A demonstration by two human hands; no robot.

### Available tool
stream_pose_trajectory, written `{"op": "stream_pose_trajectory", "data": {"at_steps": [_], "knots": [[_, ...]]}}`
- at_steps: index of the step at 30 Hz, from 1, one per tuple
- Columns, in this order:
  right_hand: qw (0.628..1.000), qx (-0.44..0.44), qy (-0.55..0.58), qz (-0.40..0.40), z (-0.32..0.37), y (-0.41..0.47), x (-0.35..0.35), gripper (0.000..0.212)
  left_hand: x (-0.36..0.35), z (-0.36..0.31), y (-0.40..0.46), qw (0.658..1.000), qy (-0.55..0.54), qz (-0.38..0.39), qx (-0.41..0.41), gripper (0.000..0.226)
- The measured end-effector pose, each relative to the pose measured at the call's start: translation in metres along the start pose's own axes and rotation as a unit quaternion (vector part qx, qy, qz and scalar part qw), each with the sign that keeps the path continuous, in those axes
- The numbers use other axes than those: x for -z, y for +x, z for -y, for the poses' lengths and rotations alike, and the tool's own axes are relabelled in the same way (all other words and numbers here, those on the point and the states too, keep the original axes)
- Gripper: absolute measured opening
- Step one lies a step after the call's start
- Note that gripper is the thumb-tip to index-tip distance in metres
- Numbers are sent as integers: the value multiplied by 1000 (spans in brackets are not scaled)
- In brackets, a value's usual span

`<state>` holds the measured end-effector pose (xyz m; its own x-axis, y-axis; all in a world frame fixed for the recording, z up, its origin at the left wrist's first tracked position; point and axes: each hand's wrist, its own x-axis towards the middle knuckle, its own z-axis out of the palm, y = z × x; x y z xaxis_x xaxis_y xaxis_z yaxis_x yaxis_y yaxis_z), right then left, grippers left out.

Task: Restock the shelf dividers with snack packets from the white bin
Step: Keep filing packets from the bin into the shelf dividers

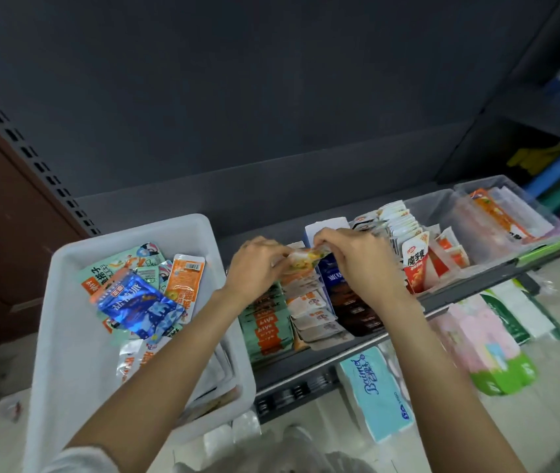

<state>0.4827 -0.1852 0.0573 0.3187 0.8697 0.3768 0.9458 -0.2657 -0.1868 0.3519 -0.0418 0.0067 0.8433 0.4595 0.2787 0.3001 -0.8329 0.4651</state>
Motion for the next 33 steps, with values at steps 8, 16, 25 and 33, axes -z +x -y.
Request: {"op": "stream_pose_trajectory", "data": {"at_steps": [8,16,25,33], "knots": [[993,57,-71,78,20,5,-37,38,-4,7,-11,992,122,11,-40,20],[977,67,-138,147,30,-1,-45,35,32,18,-42,998,29,-48,-10,32],[966,114,151,176,158,-5,-72,30,66,97,-182,965,84,-164,185,26],[898,182,30,398,211,-2,-168,48,44,120,-199,879,100,192,425,62]]}}
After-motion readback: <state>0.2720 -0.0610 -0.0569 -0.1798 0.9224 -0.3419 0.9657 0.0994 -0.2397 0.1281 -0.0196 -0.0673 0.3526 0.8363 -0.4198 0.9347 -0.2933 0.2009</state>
